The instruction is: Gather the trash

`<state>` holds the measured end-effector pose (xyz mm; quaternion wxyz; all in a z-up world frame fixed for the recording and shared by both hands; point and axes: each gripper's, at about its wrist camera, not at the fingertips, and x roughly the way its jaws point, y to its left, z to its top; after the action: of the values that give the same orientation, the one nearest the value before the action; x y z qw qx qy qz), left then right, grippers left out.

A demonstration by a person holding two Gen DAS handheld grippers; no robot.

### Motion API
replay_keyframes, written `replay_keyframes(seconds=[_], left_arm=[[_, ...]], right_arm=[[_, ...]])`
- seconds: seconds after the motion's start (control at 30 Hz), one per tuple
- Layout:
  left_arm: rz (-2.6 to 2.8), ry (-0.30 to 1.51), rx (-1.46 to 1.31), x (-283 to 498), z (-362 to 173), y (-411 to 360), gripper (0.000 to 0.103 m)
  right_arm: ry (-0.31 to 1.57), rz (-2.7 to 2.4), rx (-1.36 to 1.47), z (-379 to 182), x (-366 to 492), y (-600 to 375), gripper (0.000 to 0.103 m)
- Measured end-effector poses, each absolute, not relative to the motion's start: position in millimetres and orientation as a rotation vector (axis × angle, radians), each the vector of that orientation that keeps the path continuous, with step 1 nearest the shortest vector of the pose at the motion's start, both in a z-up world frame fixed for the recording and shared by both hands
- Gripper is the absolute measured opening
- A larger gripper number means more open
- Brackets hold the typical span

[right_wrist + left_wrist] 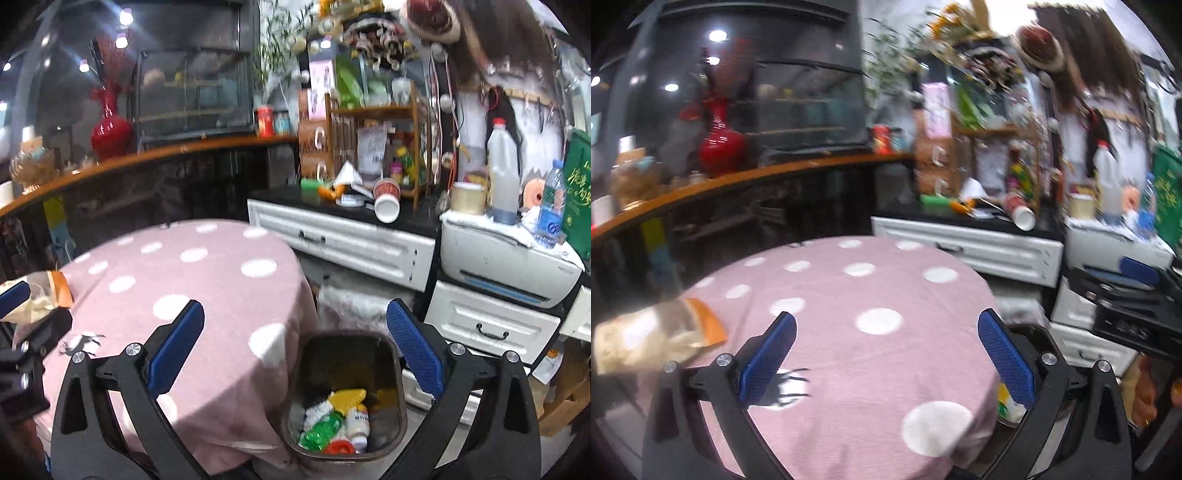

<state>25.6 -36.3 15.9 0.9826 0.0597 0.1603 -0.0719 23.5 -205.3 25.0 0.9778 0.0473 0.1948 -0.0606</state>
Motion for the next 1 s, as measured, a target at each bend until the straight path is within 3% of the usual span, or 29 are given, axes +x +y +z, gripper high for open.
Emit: replay_keyframes(seconds=[0.57, 1.0], left_arm=[[-0.089, 0.269, 0.015, -5, 19, -4, 0.098], [-0.094, 0.246, 0.025, -11, 18, -4, 0.098]], right_arm=[[0.251, -0.076, 0.031, 27, -28, -177, 0.097], [0.262, -0.051, 0.036, 25, -29, -177, 0.097]])
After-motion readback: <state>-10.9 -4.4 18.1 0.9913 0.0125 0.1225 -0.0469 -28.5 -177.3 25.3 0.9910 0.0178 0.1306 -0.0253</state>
